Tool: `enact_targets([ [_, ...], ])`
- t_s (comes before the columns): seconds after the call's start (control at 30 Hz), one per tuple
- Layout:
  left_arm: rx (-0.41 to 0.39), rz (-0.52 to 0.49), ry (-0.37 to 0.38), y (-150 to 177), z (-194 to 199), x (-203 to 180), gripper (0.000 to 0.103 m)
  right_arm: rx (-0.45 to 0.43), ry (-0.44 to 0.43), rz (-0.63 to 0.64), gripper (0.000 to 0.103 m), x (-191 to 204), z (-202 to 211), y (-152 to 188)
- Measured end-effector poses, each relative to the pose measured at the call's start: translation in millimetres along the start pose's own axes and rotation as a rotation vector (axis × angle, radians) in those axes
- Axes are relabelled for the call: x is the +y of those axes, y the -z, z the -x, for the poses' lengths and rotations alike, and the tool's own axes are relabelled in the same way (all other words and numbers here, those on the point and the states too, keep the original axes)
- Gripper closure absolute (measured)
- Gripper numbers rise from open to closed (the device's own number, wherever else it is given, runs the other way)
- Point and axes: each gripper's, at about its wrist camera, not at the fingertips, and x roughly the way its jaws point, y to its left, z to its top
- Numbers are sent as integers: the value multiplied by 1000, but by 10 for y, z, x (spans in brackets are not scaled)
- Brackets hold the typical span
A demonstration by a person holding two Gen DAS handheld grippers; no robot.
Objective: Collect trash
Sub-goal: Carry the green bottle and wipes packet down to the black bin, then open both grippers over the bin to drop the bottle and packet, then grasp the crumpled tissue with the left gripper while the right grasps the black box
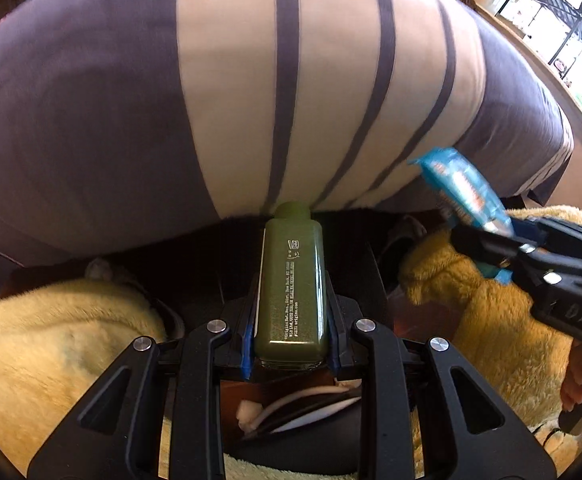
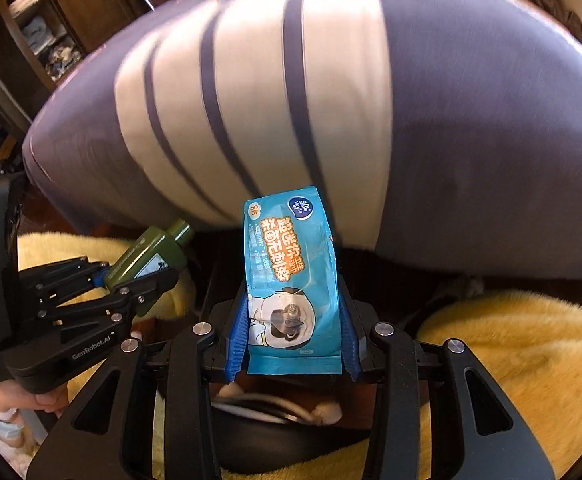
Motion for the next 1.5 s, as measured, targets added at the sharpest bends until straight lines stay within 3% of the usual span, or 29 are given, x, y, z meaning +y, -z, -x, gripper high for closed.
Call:
enact_targets([
  [0.23,98,19,18,53,-376,28,78,121,-12,-78,64,-170,-466,79],
  [0.4,168,20,22,99,-636,26,78,142,-4,-92,64,-181,-646,60],
  [0.67,203,29,33,146,-695,71,77,164,-21,-119,61,-168,-801,-34],
  [0.8,192,30,20,146,-660,75,60,151,-16,-120,59,-140,-778,-62],
  [0.87,179,28,14,132,-633,76,56,137,-8,-121,51,-137,-748,-78],
  [1.0,151,24,-6,100,-519,72,50,93,11,-123,48,-132,-593,-119],
  [1.17,89,8,-31,22,-275,39,31,20,52,-104,19,-93,-312,-189],
  [1.23,57,3,-34,-29,-148,20,22,-29,68,-96,14,-64,-137,-230],
  [1.3,25,-4,-38,-88,-11,23,14,-80,80,-85,12,-40,38,-268],
  [1.5,-118,-29,-64,-341,543,-31,10,-262,106,-86,7,-58,656,-468],
])
